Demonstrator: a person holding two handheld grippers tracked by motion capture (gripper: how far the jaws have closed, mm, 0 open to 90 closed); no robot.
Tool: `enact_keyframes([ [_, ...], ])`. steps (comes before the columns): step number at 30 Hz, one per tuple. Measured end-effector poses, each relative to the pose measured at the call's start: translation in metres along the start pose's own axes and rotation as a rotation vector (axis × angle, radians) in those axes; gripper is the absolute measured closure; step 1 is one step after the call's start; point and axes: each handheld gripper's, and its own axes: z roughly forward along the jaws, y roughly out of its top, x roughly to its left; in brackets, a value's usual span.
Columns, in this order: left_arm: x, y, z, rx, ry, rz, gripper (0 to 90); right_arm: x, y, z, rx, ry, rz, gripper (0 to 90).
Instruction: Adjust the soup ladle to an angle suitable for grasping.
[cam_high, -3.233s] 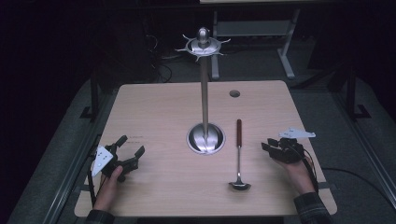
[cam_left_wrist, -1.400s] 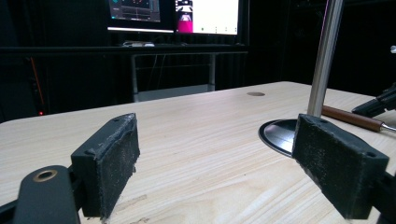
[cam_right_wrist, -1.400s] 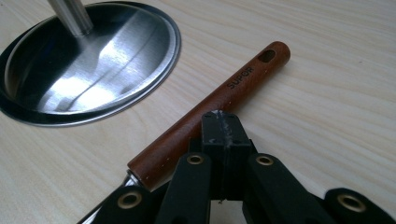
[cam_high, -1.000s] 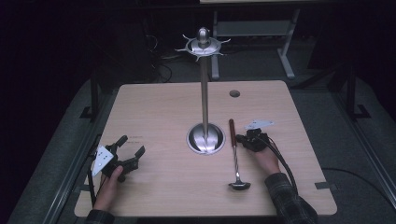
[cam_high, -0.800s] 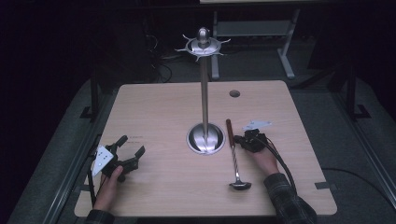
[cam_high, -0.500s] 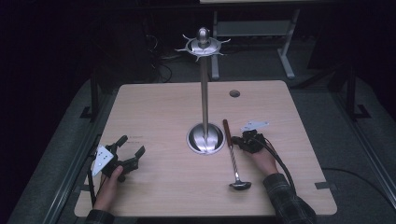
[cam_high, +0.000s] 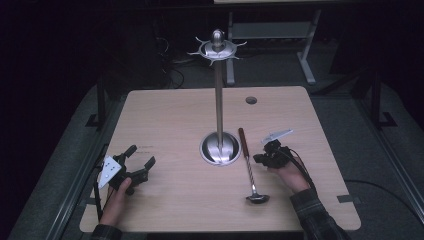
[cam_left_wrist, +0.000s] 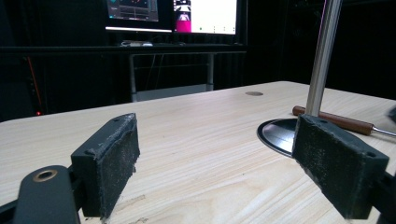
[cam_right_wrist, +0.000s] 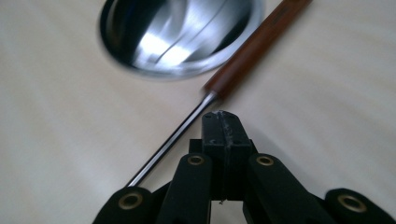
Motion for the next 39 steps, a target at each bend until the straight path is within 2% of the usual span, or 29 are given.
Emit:
enact_keyframes([
  [2, 0.0, 0.0, 0.0, 0.0, 0.002, -0.001, 14.4, 0.008, -0.002, -0.005, 0.041, 0.026, -0.005, 89.4],
  [4, 0.0, 0.0, 0.0, 0.001, 0.002, -0.002, 14.4, 0.013, -0.002, -0.008, 0.049, 0.038, -0.006, 89.3],
  [5, 0.0, 0.0, 0.0, 0.001, 0.003, -0.003, 14.4, 0.024, -0.004, -0.013, 0.067, 0.074, -0.029, 89.1],
  [10, 0.0, 0.0, 0.0, 0.0, 0.005, -0.002, 14.4, 0.043, -0.006, -0.014, 0.115, 0.103, -0.064, 89.7],
  [15, 0.0, 0.0, 0.0, 0.0, 0.005, -0.003, 14.3, 0.052, -0.01, -0.006, 0.152, 0.111, -0.078, 89.7],
  [21, 0.0, 0.0, 0.0, 0.0, 0.005, -0.003, 14.3, 0.055, -0.013, 0.005, 0.18, 0.117, -0.09, 89.6],
  [25, 0.0, 0.0, -0.001, 0.0, 0.005, -0.002, 14.4, 0.056, -0.013, 0.005, 0.19, 0.113, -0.095, 89.7],
  [34, 0.0, 0.0, -0.001, 0.001, 0.004, -0.003, 14.4, 0.045, -0.017, -0.001, 0.204, 0.102, -0.067, 89.6],
  [39, 0.0, 0.0, -0.001, 0.0, 0.004, -0.003, 14.3, 0.035, -0.023, -0.008, 0.213, 0.074, -0.041, 89.7],
])
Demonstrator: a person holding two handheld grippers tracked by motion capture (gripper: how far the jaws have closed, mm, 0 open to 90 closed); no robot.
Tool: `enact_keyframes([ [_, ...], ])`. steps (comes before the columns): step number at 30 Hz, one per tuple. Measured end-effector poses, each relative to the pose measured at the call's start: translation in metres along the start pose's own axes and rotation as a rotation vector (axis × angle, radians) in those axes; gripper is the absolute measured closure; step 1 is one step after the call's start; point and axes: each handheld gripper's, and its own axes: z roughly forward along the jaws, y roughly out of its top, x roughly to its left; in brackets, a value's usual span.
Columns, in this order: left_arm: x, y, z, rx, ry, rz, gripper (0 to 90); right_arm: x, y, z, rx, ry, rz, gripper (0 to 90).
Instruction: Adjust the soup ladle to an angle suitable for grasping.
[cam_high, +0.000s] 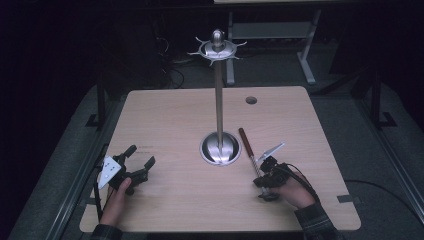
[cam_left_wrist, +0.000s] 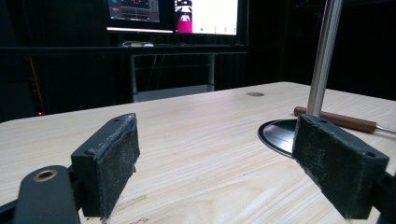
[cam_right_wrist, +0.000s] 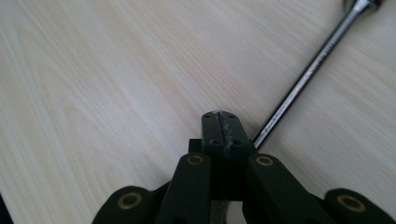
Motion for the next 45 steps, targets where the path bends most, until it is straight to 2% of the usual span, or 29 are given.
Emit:
enact_keyframes([
  [10, 0.0, 0.0, 0.0, 0.0, -0.001, 0.001, 14.4, -0.018, -0.013, -0.013, 0.001, -0.042, 0.062, 89.6],
  [23, 0.0, 0.0, 0.0, 0.001, -0.001, 0.0, 14.3, -0.037, -0.018, -0.022, 0.003, -0.102, 0.094, 89.7],
  [29, 0.0, 0.0, 0.0, 0.001, -0.001, 0.0, 14.3, -0.047, -0.022, -0.026, 0.0, -0.132, 0.123, 89.6],
  [37, 0.0, 0.0, 0.0, 0.0, -0.002, 0.0, 14.3, -0.057, -0.023, -0.03, -0.013, -0.154, 0.138, 89.6],
  [45, 0.0, 0.0, 0.0, 0.001, -0.002, 0.001, 14.3, -0.056, -0.021, -0.037, -0.033, -0.14, 0.135, 88.6],
])
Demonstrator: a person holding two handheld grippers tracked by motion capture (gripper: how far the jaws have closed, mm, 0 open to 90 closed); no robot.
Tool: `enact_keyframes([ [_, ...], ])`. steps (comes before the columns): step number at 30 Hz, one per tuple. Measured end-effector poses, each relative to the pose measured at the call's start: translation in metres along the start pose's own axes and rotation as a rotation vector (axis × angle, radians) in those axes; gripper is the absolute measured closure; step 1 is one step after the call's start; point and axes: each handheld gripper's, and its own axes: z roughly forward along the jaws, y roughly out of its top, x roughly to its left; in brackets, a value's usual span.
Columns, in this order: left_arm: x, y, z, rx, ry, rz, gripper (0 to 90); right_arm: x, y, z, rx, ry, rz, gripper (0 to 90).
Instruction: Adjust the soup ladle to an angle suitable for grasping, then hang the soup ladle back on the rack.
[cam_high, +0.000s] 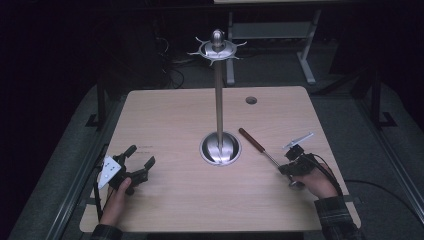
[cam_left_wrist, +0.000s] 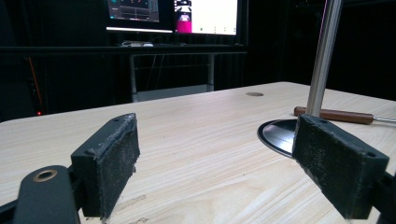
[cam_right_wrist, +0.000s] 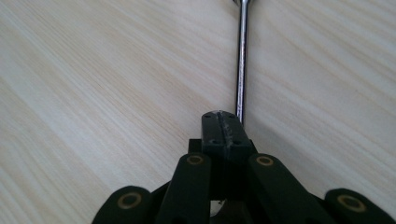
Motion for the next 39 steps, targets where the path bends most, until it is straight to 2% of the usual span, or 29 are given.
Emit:
enact_keyframes([
  [6, 0.0, 0.0, 0.0, 0.003, -0.002, 0.0, 14.4, 0.002, 0.005, -0.006, -0.033, 0.011, 0.004, 80.3],
  [11, 0.0, 0.0, 0.0, 0.0, -0.001, 0.0, 14.3, 0.0, 0.012, -0.007, -0.064, -0.007, 0.022, 63.5],
  [15, 0.0, 0.0, 0.0, 0.0, 0.0, -0.001, 14.3, -0.001, 0.02, -0.006, -0.084, -0.006, 0.035, 54.6],
  [17, 0.0, 0.0, 0.0, -0.002, 0.001, -0.002, 14.3, -0.001, 0.025, -0.005, -0.077, -0.002, 0.042, 49.9],
  [19, -0.001, 0.0, 0.0, -0.006, 0.001, -0.003, 14.3, -0.002, 0.03, -0.004, -0.079, -0.001, 0.033, 49.4],
  [23, 0.0, 0.0, 0.0, -0.006, 0.0, -0.008, 14.3, -0.003, 0.04, 0.0, -0.044, 0.001, 0.027, 48.5],
  [28, 0.0, 0.0, 0.0, -0.006, 0.0, -0.004, 14.4, -0.006, 0.05, 0.004, -0.027, -0.007, 0.032, 44.4],
  [30, -0.001, 0.0, 0.0, -0.007, 0.001, -0.004, 14.3, -0.007, 0.058, 0.007, -0.016, 0.008, 0.03, 47.6],
  [34, 0.0, 0.0, 0.0, -0.004, 0.0, -0.006, 14.4, -0.007, 0.071, 0.014, 0.009, 0.003, -0.007, 50.1],
  [39, 0.0, 0.0, 0.0, -0.004, 0.0, -0.009, 14.3, -0.008, 0.084, 0.022, 0.031, -0.002, -0.019, 53.3],
])
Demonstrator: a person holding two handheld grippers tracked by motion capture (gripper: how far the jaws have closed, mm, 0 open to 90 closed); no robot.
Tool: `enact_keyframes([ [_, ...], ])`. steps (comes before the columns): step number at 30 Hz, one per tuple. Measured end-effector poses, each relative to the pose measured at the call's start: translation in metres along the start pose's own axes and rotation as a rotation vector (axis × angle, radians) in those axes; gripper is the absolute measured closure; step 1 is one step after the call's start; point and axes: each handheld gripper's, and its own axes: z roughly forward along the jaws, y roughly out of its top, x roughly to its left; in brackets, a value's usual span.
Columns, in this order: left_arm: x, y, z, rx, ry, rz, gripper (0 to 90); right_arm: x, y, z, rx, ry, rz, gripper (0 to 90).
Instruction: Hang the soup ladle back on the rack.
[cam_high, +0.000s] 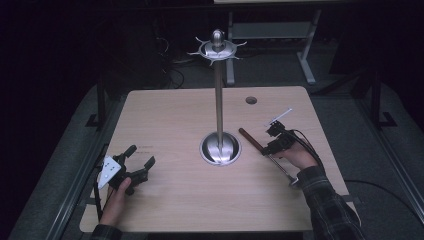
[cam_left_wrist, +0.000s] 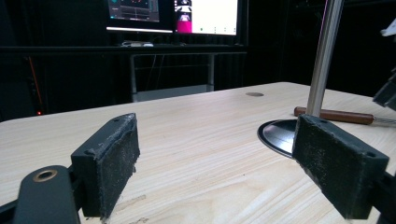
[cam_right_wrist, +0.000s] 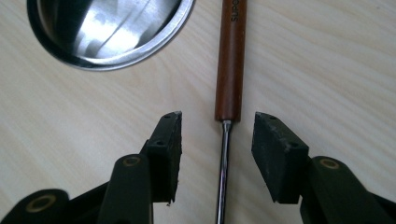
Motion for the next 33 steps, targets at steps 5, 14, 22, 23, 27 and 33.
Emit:
enact_keyframes([
  [5, 0.0, 0.0, 0.0, 0.002, -0.003, 0.004, 14.3, 0.0, 0.018, 0.012, 0.056, 0.003, -0.005, 58.0],
  [14, 0.0, 0.0, 0.0, 0.004, -0.005, 0.006, 14.4, -0.002, 0.032, 0.031, 0.123, -0.039, -0.019, 63.3],
  [22, 0.0, 0.0, 0.0, 0.005, -0.005, 0.005, 14.4, -0.003, 0.035, 0.039, 0.161, -0.065, -0.013, 66.3],
  [23, 0.0, 0.0, 0.001, 0.004, -0.006, 0.005, 14.4, -0.003, 0.035, 0.04, 0.159, -0.066, -0.016, 67.0],
  [27, 0.0, 0.0, 0.001, 0.005, -0.006, 0.005, 14.4, -0.002, 0.036, 0.042, 0.171, -0.063, -0.019, 68.5],
  [33, 0.0, 0.0, 0.001, 0.004, -0.006, 0.005, 14.3, 0.0, 0.036, 0.043, 0.173, -0.075, -0.027, 71.2],
])
